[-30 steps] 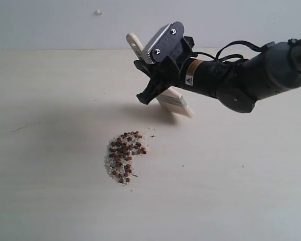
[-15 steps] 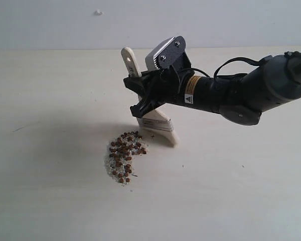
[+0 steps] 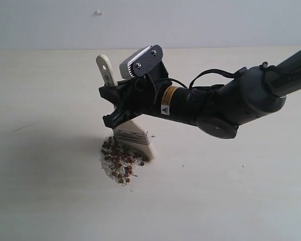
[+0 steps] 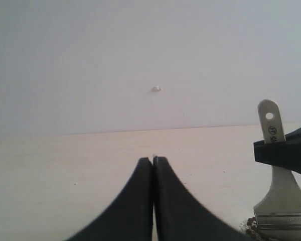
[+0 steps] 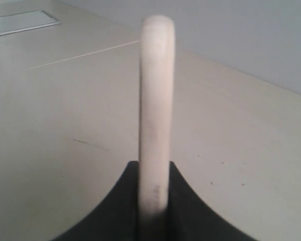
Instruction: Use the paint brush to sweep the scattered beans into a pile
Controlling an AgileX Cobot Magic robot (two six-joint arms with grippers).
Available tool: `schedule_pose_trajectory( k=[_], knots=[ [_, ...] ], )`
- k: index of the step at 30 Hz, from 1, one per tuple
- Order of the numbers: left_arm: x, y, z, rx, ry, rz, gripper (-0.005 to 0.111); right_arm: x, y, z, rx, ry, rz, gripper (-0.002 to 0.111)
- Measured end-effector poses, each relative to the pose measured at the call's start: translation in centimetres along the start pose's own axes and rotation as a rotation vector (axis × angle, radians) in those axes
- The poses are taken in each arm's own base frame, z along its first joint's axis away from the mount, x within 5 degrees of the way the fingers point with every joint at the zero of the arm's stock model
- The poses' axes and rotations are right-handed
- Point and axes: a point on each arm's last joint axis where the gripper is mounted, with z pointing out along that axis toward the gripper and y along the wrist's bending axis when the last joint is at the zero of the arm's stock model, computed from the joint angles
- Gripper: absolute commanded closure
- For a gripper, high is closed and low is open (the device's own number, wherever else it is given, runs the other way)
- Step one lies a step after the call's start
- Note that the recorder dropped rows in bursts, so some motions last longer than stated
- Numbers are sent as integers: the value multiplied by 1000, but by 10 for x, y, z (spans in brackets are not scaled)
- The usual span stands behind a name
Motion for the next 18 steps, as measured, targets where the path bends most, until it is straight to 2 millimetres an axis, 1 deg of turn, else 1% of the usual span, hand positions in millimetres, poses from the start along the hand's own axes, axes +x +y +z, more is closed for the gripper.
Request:
schedule_pose_trajectory(
  k=[6,9,12,15,18],
  knots=[
    [0,0,0,0,0,0,107,-4,-6,-2,70,-13,37,108],
    [0,0,0,0,0,0,107,-13,-9,-5,121,-23,67,108],
    [0,0,0,0,0,0,107,-27,-12,-11,178,-38,89,108],
    [0,0,0,0,0,0,107,-40,-12,-16,197,-60,46,108],
    [0,0,0,0,0,0,107,-45,-12,-18,202,-69,-22,108]
  ],
)
